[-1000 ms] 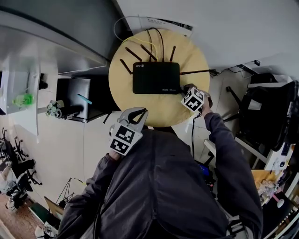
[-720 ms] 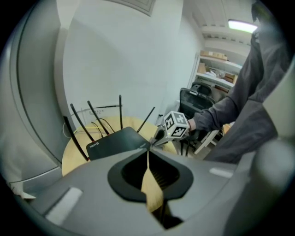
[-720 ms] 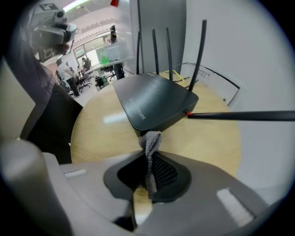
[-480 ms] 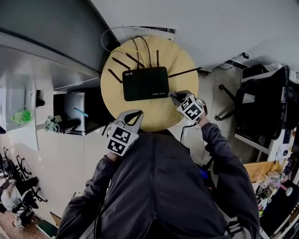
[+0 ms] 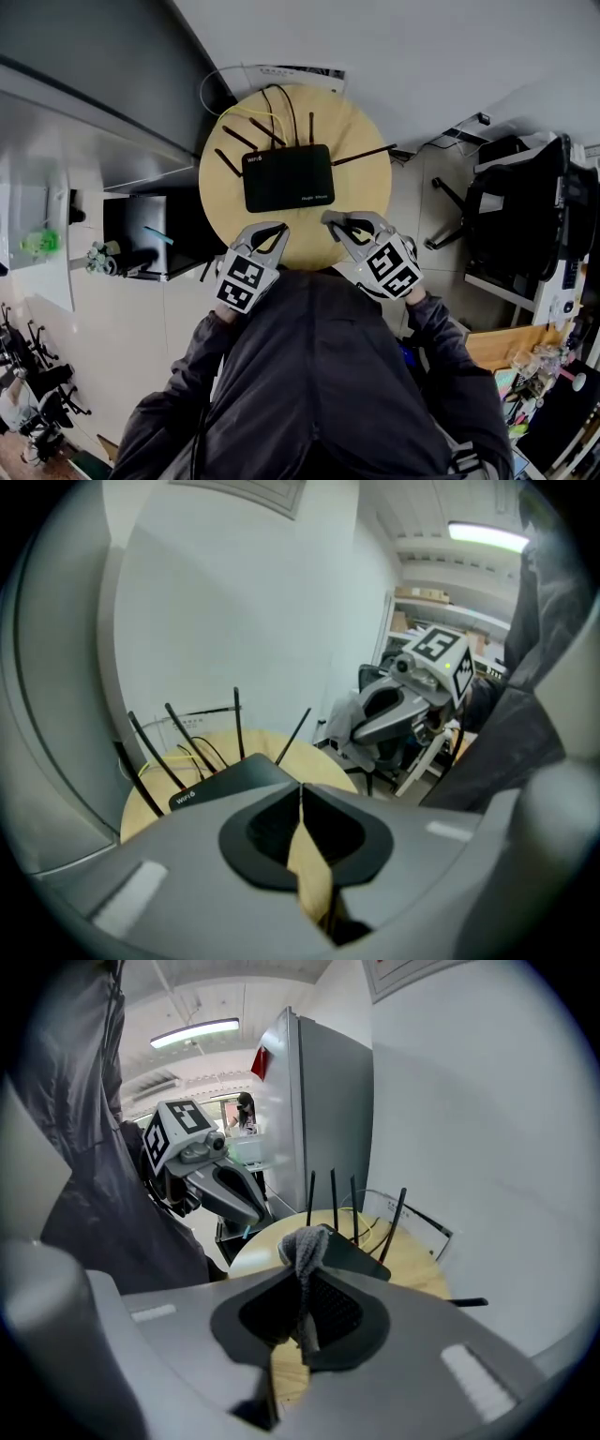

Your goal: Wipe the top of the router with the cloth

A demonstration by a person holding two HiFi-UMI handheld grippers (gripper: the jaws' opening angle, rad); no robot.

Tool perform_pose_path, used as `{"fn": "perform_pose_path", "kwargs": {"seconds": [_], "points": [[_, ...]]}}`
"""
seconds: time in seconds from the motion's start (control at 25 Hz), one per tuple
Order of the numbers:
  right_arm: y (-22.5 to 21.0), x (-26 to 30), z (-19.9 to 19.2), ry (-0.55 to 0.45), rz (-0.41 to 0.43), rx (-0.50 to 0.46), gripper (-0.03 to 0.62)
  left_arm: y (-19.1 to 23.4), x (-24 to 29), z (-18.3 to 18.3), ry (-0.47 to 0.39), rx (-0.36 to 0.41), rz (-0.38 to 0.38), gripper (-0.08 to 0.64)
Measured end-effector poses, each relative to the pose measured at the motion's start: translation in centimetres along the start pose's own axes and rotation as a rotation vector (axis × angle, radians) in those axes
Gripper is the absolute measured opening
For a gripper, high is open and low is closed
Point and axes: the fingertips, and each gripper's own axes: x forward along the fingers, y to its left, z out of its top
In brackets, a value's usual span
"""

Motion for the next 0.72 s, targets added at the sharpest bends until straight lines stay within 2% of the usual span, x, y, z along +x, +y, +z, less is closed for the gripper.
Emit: {"fn": "perform_pose_path", "kwargs": {"seconds": [0.72], "points": [[0.7,0.8,1.4,-0.009,0.039,-0.016,0.025,0.1,-0.6,-0.2,0.0,-0.006,0.011,0.0]]}}
